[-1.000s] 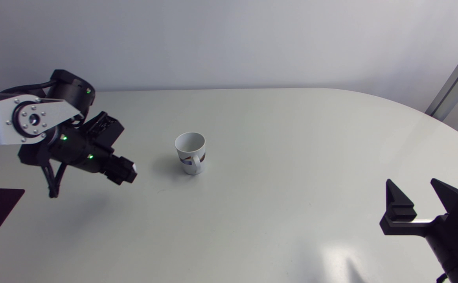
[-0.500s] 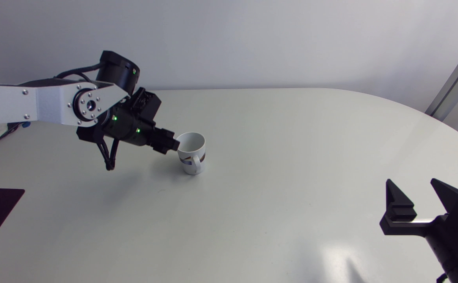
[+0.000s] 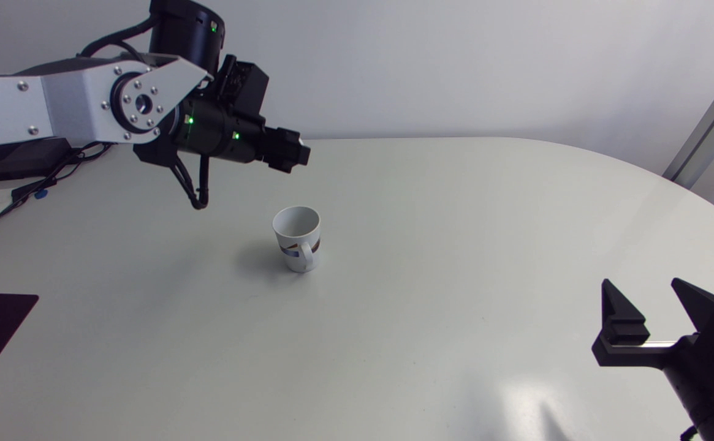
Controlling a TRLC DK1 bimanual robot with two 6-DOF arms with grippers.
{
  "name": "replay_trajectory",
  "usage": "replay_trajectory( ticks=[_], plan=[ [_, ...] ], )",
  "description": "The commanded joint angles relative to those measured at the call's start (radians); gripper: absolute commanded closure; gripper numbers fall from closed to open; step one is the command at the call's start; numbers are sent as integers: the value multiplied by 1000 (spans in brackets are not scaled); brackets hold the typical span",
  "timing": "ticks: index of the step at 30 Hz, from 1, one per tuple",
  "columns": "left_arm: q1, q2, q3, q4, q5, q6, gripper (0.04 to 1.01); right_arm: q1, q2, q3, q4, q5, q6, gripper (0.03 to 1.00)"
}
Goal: Pick up the white golf ball from the table and place it into the cup.
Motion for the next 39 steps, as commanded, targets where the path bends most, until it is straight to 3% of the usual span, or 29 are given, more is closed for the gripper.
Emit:
replay_trajectory(
  ticks=[1, 15, 39],
  plan=[
    [-7, 79, 41, -28, 6, -29, 600, -2, -6, -31, -43, 1, 22, 72],
    [2, 196, 0, -49, -25, -12, 600, -2, -6, -31, -43, 1, 22, 72],
    [4, 279, 26, -155, -88, 23, 600, -2, -6, -31, -43, 3, 22, 72]
  ],
)
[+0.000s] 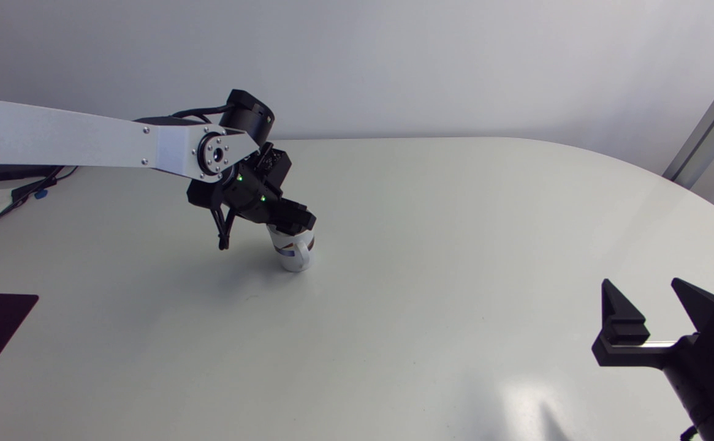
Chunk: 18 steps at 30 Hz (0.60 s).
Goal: Pick up the white golf ball from the table and place it into the cup.
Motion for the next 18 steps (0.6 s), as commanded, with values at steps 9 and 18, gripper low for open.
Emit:
replay_trajectory(
  ticks=[9, 18],
  plan=[
    [-19, 28, 31, -15, -8, 18, 590, -2, -6, -31, -42, 1, 22, 72],
    [-19, 29, 69, -31, -8, 26, 589, -2, -6, -31, -42, 1, 22, 72]
  ],
)
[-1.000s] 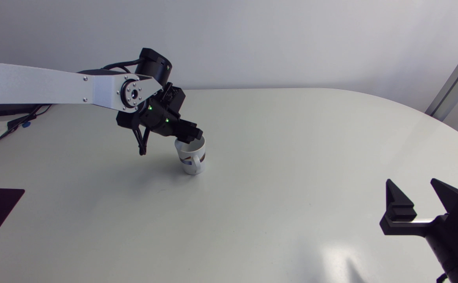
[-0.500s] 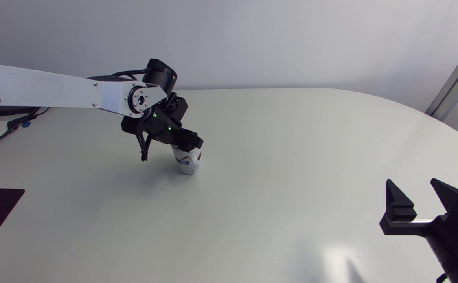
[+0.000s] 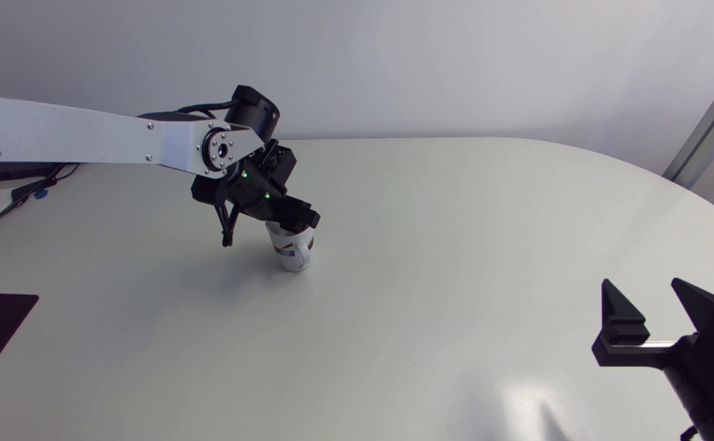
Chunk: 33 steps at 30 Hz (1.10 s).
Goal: Pick up the white golf ball from the table and place it into the cup.
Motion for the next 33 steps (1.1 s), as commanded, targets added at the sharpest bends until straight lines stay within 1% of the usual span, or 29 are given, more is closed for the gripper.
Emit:
replay_trajectory(
  ticks=[1, 8, 10, 16, 20, 27, 31, 33],
  plan=[
    [-3, 25, 48, -18, -5, 20, 589, -2, -6, -31, -42, 1, 22, 72],
    [8, 33, 117, -81, -6, 39, 589, -2, -6, -31, -42, 1, 22, 72],
    [8, 40, 143, -107, -11, 40, 589, -2, -6, -31, -42, 1, 22, 72],
    [19, 92, 257, -217, -15, 48, 589, -2, -6, -31, -42, 2, 22, 72],
    [24, 115, 303, -271, -15, 52, 590, -2, -6, -31, -42, 1, 22, 72],
    [30, 140, 324, -344, -15, 59, 589, -2, -6, -31, -42, 1, 22, 72],
    [30, 141, 320, -367, -15, 63, 589, -2, -6, -31, -42, 1, 22, 72],
    [30, 148, 323, -369, -15, 63, 589, -2, -6, -31, -42, 1, 22, 72]
  ],
)
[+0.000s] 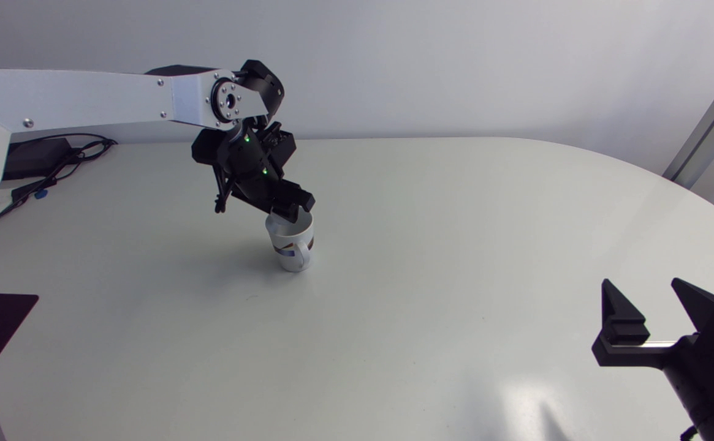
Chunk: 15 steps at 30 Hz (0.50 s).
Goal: Pick up the white golf ball from the table and place it into the cup.
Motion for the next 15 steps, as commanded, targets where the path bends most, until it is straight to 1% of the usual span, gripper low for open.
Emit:
replay_trajectory(
  ticks=[1, 9, 13, 15],
  plan=[
    [9, 40, 34, -13, 0, 18, 589, -2, -6, -31, -42, 1, 22, 72],
    [0, 60, 36, -13, 0, 20, 585, -2, -6, -31, -42, 1, 22, 72],
    [0, 63, 45, -13, 0, 18, 569, -2, -6, -31, -42, 1, 22, 72],
    [-2, 62, 45, -13, 0, 20, 472, -2, -6, -31, -42, 1, 22, 72]
  ],
)
